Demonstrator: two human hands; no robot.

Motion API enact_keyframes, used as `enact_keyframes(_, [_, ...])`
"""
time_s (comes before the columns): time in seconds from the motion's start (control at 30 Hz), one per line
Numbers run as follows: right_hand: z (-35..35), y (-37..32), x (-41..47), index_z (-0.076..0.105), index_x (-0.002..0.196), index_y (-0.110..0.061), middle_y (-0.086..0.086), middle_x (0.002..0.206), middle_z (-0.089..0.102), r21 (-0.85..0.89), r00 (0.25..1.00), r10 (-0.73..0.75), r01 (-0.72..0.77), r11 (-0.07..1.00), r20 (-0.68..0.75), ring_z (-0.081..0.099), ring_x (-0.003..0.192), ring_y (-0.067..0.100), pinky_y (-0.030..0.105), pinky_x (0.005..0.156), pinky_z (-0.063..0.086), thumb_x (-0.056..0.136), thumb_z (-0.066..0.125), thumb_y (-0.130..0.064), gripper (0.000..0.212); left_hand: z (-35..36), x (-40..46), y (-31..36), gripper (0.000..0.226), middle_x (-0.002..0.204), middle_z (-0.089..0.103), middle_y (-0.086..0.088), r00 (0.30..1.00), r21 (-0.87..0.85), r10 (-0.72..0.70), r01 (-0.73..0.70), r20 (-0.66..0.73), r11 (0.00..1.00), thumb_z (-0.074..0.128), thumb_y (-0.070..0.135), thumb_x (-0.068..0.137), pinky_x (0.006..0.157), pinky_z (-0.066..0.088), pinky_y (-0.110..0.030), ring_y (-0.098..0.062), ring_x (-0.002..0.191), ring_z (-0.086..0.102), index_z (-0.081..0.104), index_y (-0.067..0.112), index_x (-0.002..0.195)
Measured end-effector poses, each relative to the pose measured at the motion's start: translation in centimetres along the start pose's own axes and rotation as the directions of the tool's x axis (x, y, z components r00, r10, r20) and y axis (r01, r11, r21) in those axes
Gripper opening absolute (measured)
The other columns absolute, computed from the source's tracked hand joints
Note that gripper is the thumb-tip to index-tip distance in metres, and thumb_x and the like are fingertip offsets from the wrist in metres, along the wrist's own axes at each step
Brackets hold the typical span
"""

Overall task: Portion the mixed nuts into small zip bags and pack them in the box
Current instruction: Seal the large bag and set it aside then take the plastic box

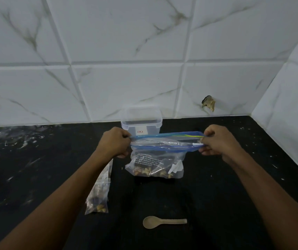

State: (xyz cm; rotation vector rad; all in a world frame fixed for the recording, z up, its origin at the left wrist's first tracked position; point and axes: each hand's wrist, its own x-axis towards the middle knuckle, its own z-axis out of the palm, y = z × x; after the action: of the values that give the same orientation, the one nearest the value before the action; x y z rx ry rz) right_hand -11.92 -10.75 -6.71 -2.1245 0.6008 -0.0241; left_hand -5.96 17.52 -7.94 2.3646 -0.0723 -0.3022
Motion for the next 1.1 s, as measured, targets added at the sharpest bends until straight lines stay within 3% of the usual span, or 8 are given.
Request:
enact_keyframes(0.1, [-0.5, -0.2, -0.1, 0.057, 0.085, -0.014, 0.011, 0.073, 0.068, -0.189, 0.999, -0.037, 0.038, 0.981, 0.007, 0.065, 0.055, 0.018, 0.027, 0.048, 0.05, 0.09, 0.064, -0.018, 0.01, -0.1, -0.4, 0.3, 0.022, 0.068, 0.068, -0.001, 0.999, 0.057, -0.005, 0.002, 0.054, 0.998, 0.048, 0.018, 0.099, 0.045, 0.048, -0.019, -0.008, 0.046, 0.06, 0.067, 0.016, 0.11])
enact_keyframes(0.2, [-1.1, -0.6, -0.4, 0.059, 0.081, -0.016, 0.004, 0.063, 0.066, -0.374, 0.99, -0.141, 0.128, 0.919, -0.008, 0.059, 0.048, 0.013, 0.024, 0.048, 0.045, 0.089, 0.066, -0.028, 0.016, -0.5, -0.5, 0.6, 0.017, 0.058, 0.062, 0.0, 0.994, -0.09, -0.046, 0.055, 0.096, 0.994, 0.053, 0.015, 0.097, 0.039, 0.039, -0.017, -0.006, 0.041, 0.051, 0.068, 0.018, 0.105])
enact_keyframes(0.27, [-1.7, -1.0, -0.1, 0.06, 0.081, -0.014, 0.004, 0.062, 0.064, -0.277, 0.996, -0.087, 0.092, 0.956, 0.031, 0.053, 0.047, 0.013, 0.024, 0.047, 0.042, 0.088, 0.067, -0.026, 0.015, -1.1, -0.3, 0.7, 0.013, 0.054, 0.056, 0.001, 0.988, -0.198, -0.105, 0.125, 0.11, 0.972, 0.059, 0.014, 0.095, 0.039, 0.035, -0.018, -0.006, 0.04, 0.045, 0.07, 0.015, 0.102])
enact_keyframes(0.37, [-2.4, -1.5, -0.1, 0.062, 0.085, -0.012, 0.007, 0.066, 0.063, 0.088, 0.987, 0.055, -0.069, 0.994, 0.15, 0.054, 0.051, 0.013, 0.024, 0.046, 0.043, 0.087, 0.069, -0.016, 0.009, -1.5, -0.3, 0.8, 0.01, 0.048, 0.053, 0.003, 0.977, -0.254, -0.157, 0.189, 0.142, 0.949, 0.062, 0.015, 0.093, 0.04, 0.033, -0.019, -0.006, 0.038, 0.041, 0.071, 0.013, 0.098])
enact_keyframes(0.57, [-3.2, -0.9, -0.1, 0.062, 0.09, -0.007, 0.016, 0.087, 0.073, 0.52, 0.898, 0.038, -0.287, 0.805, 0.438, 0.073, 0.073, 0.024, 0.033, 0.063, 0.061, 0.084, 0.065, -0.006, 0.007, -1.4, -0.3, 0.6, 0.015, 0.045, 0.053, 0.002, 0.969, -0.288, -0.196, 0.232, 0.15, 0.929, 0.058, 0.01, 0.093, 0.046, 0.031, -0.021, -0.009, 0.04, 0.042, 0.072, 0.01, 0.09])
enact_keyframes(0.8, [-2.2, 0.0, -0.2, 0.059, 0.082, -0.014, 0.007, 0.075, 0.063, 0.509, 0.94, 0.018, -0.201, 0.837, 0.341, 0.06, 0.059, 0.012, 0.023, 0.05, 0.052, 0.083, 0.066, -0.016, 0.008, -1.3, -0.4, 0.7, 0.016, 0.049, 0.057, 0.001, 0.958, -0.332, -0.229, 0.275, 0.171, 0.902, 0.058, 0.012, 0.094, 0.046, 0.039, -0.021, -0.009, 0.045, 0.047, 0.073, 0.009, 0.092])
enact_keyframes(0.9, [-1.6, 0.0, -0.3, 0.063, 0.09, -0.012, 0.009, 0.086, 0.069, 0.386, 0.955, 0.064, -0.178, 0.905, 0.29, 0.061, 0.071, 0.016, 0.027, 0.057, 0.051, 0.086, 0.067, -0.016, 0.007, -0.9, -0.7, 1.1, 0.016, 0.048, 0.059, 0.001, 0.965, -0.337, -0.212, 0.254, 0.156, 0.907, 0.057, 0.01, 0.094, 0.046, 0.041, -0.02, -0.007, 0.041, 0.048, 0.072, 0.005, 0.089])
enact_keyframes(1.1, [-2.5, -0.1, -0.1, 0.062, 0.11, -0.007, 0.014, 0.099, 0.068, 0.54, 0.914, 0.051, -0.282, 0.793, 0.402, 0.067, 0.082, 0.022, 0.03, 0.059, 0.058, 0.095, 0.055, -0.017, 0.019, -0.6, -0.9, 1.2, 0.019, 0.049, 0.062, 0.0, 0.972, -0.333, -0.205, 0.232, 0.114, 0.914, 0.056, 0.009, 0.094, 0.04, 0.042, -0.017, -0.005, 0.036, 0.049, 0.071, 0.003, 0.087])
